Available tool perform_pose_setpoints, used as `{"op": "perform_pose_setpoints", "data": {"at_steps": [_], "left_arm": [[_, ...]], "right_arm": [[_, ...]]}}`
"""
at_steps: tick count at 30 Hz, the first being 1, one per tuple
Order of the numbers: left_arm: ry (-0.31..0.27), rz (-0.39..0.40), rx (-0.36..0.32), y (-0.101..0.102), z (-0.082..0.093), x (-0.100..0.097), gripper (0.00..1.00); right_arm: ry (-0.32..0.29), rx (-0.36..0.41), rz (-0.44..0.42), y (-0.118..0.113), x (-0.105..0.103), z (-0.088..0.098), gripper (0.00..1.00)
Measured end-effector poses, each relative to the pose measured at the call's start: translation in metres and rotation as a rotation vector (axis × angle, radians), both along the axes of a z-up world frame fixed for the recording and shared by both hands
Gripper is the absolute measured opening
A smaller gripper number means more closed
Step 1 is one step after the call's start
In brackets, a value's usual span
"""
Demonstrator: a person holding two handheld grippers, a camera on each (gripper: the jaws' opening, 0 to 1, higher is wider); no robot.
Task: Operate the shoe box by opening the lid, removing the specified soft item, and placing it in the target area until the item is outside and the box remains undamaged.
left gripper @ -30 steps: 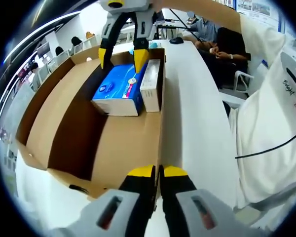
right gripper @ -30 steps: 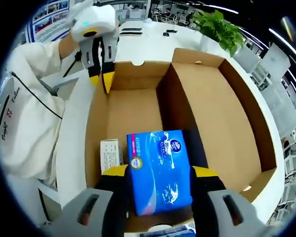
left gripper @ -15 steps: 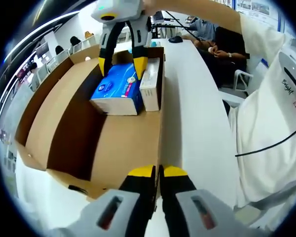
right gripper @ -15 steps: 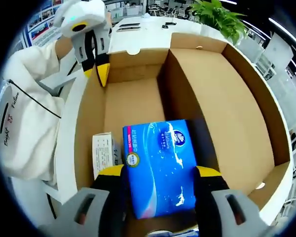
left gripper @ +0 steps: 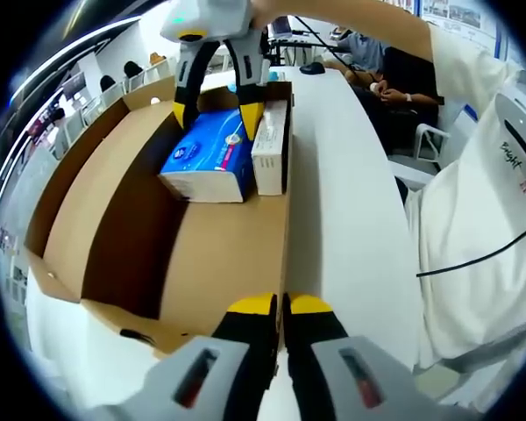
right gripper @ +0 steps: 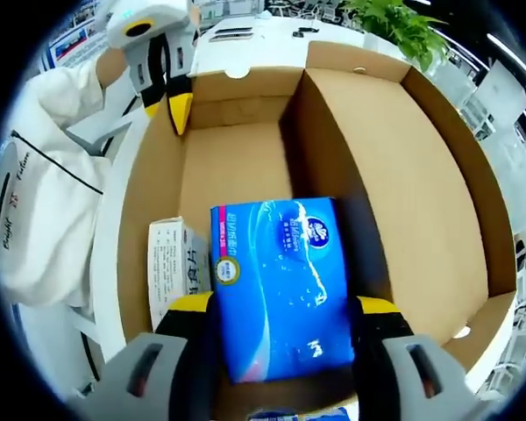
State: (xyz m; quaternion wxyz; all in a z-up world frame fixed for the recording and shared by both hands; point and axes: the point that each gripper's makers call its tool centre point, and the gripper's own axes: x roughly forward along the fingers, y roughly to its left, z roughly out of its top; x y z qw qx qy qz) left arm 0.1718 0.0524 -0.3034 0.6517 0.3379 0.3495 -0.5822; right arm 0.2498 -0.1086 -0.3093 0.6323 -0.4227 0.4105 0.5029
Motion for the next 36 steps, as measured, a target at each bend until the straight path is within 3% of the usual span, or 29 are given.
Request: {"op": "perform_pose_setpoints", "data": {"at_steps": [14, 29, 36], "left_arm": [[0.042, 0.029, 0.031, 0.000, -0.001, 0.001, 0.03], [-0.018, -0.051, 0.032, 0.000, -0.001, -0.001, 0.02], [-0.022, -0.033, 0.049, 0.001, -0.002, -0.001, 0.02]], "right_arm": [[0.001, -0.035, 0.035, 0.001, 0.001, -0.009, 0.65], [0.012, -0.163, 0.068, 0.002, -0.002, -0.017, 0.67], [0.021, -0.237, 0.100, 0.001, -0.004, -0.023, 0.69]]}}
